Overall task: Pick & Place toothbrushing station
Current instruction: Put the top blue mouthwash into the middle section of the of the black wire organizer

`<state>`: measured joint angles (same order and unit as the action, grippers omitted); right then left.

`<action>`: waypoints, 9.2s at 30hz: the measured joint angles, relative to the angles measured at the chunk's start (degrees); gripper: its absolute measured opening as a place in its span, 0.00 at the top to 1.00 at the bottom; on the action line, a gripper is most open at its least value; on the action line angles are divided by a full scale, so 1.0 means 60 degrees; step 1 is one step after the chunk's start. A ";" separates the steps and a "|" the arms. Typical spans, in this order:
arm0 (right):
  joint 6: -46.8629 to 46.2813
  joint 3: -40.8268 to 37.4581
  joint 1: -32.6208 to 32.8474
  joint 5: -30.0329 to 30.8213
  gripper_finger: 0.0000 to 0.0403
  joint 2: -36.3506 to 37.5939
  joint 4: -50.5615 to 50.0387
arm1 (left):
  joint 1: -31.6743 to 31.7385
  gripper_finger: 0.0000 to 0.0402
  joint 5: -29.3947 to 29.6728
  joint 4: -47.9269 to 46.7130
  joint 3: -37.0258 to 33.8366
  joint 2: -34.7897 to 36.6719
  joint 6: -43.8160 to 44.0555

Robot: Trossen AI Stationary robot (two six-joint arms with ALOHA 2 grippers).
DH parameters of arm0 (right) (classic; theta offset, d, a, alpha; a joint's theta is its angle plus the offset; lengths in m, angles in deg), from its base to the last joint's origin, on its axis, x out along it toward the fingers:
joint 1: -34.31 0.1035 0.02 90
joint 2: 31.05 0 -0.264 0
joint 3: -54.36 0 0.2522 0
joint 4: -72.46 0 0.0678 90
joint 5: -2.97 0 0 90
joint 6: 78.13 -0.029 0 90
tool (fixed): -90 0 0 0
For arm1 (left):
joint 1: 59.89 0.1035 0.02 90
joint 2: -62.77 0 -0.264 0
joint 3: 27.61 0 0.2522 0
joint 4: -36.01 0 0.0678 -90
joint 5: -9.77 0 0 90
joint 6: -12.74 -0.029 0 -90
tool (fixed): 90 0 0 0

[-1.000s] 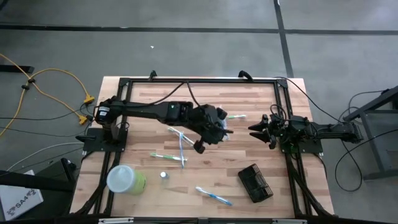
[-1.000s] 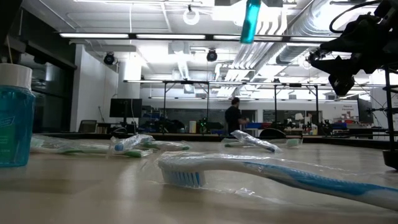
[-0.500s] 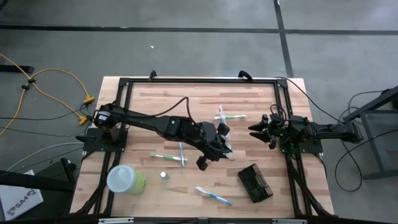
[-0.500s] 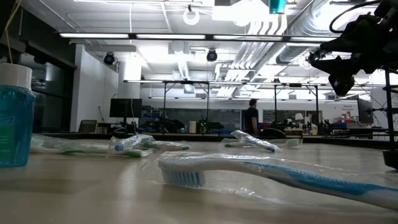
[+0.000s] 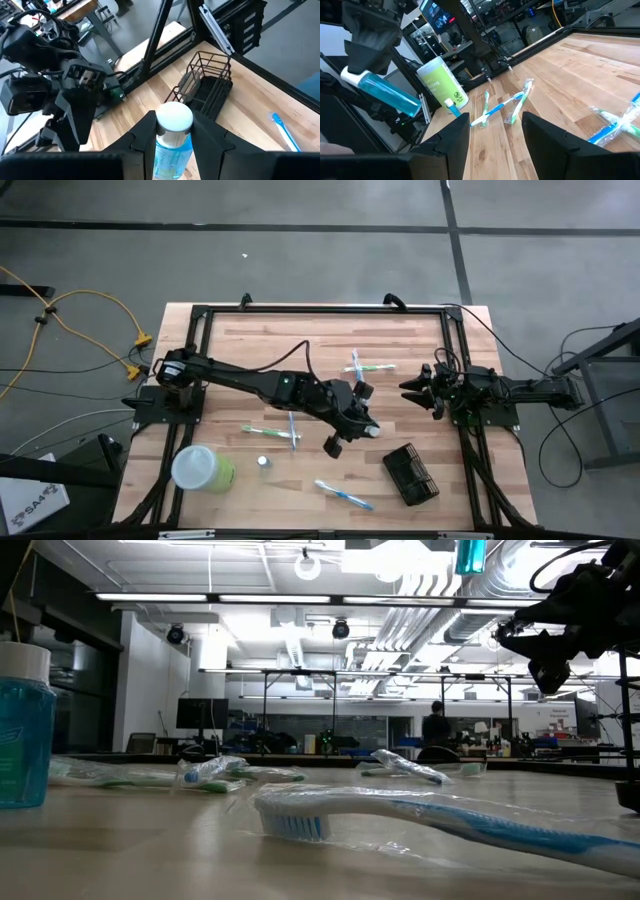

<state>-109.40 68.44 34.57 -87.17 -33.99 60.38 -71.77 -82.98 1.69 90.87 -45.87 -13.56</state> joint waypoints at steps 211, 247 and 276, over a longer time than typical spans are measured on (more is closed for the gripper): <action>0.3639 0.4775 0.4540 -0.0968 0.41 -1.2659 0.7197 | -0.0146 0.77 -0.3774 0.0510 0.0004 -0.0925 0.4858; 0.3434 0.5203 0.4518 -0.1470 0.41 -1.3482 0.7577 | -0.0120 0.77 -0.3911 0.0749 0.0004 -0.1100 0.5617; 0.3425 0.5288 0.4518 -0.1501 0.41 -1.3519 0.7454 | -0.0120 0.77 -0.4033 0.0424 0.0004 -0.1100 0.6214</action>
<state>-88.85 100.17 61.68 -96.17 -115.11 105.10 -72.49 -107.17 4.24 90.90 -52.47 23.72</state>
